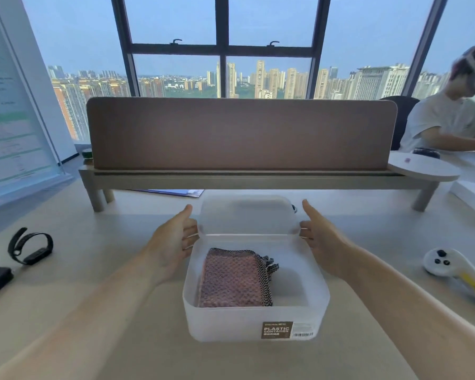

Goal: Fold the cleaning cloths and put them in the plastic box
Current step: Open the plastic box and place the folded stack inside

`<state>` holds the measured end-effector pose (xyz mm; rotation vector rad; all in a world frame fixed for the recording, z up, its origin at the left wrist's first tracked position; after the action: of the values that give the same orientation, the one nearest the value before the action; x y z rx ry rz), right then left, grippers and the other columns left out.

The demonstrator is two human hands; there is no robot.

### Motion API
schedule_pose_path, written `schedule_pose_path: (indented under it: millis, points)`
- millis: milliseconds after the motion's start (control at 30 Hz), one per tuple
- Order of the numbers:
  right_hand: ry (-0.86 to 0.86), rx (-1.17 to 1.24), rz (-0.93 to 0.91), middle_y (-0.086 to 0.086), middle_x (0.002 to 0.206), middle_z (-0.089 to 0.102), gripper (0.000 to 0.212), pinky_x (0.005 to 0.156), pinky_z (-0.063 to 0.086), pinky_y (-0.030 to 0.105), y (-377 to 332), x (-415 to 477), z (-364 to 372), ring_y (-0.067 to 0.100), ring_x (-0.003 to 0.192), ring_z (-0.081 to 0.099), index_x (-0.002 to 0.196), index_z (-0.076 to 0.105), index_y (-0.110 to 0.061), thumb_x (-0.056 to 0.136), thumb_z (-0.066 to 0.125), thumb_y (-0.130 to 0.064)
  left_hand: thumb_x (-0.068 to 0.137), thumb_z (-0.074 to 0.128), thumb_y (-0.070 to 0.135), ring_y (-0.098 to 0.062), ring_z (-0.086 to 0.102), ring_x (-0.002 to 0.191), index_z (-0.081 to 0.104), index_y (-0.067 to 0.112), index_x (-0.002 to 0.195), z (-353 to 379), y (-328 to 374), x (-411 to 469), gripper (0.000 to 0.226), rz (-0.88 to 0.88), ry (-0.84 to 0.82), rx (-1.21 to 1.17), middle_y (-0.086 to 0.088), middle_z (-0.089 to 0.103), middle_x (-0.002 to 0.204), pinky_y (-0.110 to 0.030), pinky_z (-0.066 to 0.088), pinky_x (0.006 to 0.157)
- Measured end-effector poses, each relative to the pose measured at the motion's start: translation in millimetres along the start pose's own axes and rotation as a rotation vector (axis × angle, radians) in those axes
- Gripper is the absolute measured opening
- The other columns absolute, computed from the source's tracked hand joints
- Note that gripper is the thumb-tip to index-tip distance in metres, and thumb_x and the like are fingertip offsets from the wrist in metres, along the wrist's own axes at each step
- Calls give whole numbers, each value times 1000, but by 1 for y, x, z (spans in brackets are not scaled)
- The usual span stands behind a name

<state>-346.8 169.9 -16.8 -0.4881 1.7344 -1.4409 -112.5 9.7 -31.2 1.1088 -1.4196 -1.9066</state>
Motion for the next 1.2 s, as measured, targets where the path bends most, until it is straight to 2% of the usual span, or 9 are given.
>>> schedule_pose_path:
  millis: [267,367,567,667,800,867,967,1067,1200]
  points:
    - [-31,88,-184,4,111,72,77,103,42,36,-31,-27,-12,16,103,63,106,70,-15,98,18,-72,104,28,62,-16,59,130,63,15,139,3,27,-25,68,204,10,-48,2,69,134,-39,34,119]
    - [-80,122,-214,1,119,74,83,107,39,32,-30,-38,-19,13,113,64,119,69,-17,95,17,-76,103,21,65,-15,58,132,61,15,141,2,27,-41,74,255,25,-55,2,68,137,-39,33,121]
    - [-126,13,-280,-1,133,69,86,120,28,36,-17,-62,-30,14,131,56,137,61,-17,96,11,-74,105,19,61,-12,68,115,75,22,110,-1,21,-71,68,365,128,8,4,81,107,-35,44,110]
    - [-43,-92,-316,1,142,61,78,123,26,40,-11,-79,-32,16,134,52,142,54,-19,99,13,-69,107,26,56,-11,68,115,73,20,117,1,19,-88,60,444,229,97,1,77,116,-40,44,114]
    - [-10,-268,-343,-6,146,54,64,115,34,37,2,-95,-27,11,131,50,141,51,-26,100,23,-67,104,41,54,-10,61,122,70,39,105,11,20,-104,32,561,220,322,14,70,121,-35,42,111]
    - [-6,-395,-316,-10,142,55,53,102,40,30,15,-100,-21,9,124,52,136,50,-29,100,33,-64,102,52,51,-11,55,131,66,40,119,16,10,-104,25,493,192,512,16,63,134,-33,40,109]
    - [2,-506,-271,-6,158,41,75,116,32,36,40,-100,-12,18,141,44,156,27,-31,93,52,-63,98,61,46,-13,33,150,38,32,155,20,-17,-101,63,362,95,696,10,33,164,-35,28,122]
    - [21,-505,-286,-7,151,48,86,117,36,42,58,-94,-8,17,131,52,159,16,-35,89,59,-60,101,60,37,-7,14,156,20,24,163,23,-38,-101,75,364,116,708,10,14,171,-25,14,122]
    - [31,-475,-309,-12,140,52,75,111,36,31,60,-91,-6,13,124,53,160,16,-30,99,56,-45,100,62,34,-8,21,154,16,23,164,26,-46,-100,79,322,168,536,10,20,170,-27,19,122]
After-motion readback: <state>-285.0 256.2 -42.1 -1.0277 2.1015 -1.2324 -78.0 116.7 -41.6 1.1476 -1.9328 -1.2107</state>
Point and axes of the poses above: each hand's wrist, its own x-axis towards the middle knuckle, its own z-axis out of the palm, y = z × x, the point moved 1 cm from there along x, towards the middle knuckle
